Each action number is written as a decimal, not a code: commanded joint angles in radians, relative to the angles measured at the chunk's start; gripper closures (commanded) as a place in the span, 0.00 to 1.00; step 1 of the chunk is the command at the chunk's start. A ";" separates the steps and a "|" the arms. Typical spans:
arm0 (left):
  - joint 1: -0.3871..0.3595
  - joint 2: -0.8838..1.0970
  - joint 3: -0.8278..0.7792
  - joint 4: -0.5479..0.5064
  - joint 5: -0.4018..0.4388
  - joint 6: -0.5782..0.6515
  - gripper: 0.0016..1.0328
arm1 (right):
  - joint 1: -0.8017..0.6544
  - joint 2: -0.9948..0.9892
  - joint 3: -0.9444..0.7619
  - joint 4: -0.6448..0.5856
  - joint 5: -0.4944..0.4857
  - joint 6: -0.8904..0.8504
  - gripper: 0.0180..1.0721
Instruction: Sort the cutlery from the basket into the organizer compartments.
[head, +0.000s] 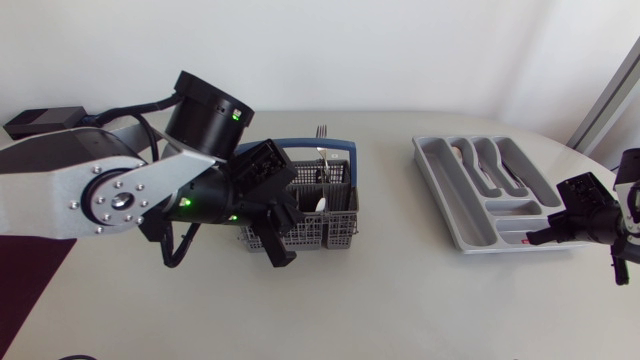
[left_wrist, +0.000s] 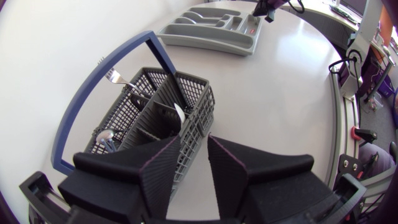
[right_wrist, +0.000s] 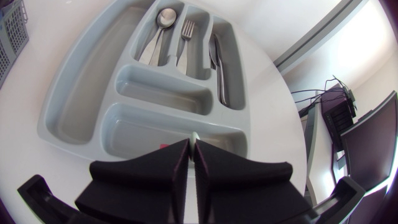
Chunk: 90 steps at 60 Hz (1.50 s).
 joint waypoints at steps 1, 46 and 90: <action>-0.012 0.023 0.031 -0.006 -0.008 -0.024 0.68 | 0.016 0.046 -0.041 0.023 0.015 -0.019 0.84; -0.043 0.183 0.180 -0.073 -0.051 -0.150 0.66 | 0.068 -0.118 -0.095 -0.040 0.039 -0.007 0.14; 0.003 0.390 0.429 -0.285 -0.049 -0.323 0.66 | 0.223 -0.333 -0.098 -0.239 0.061 0.106 0.10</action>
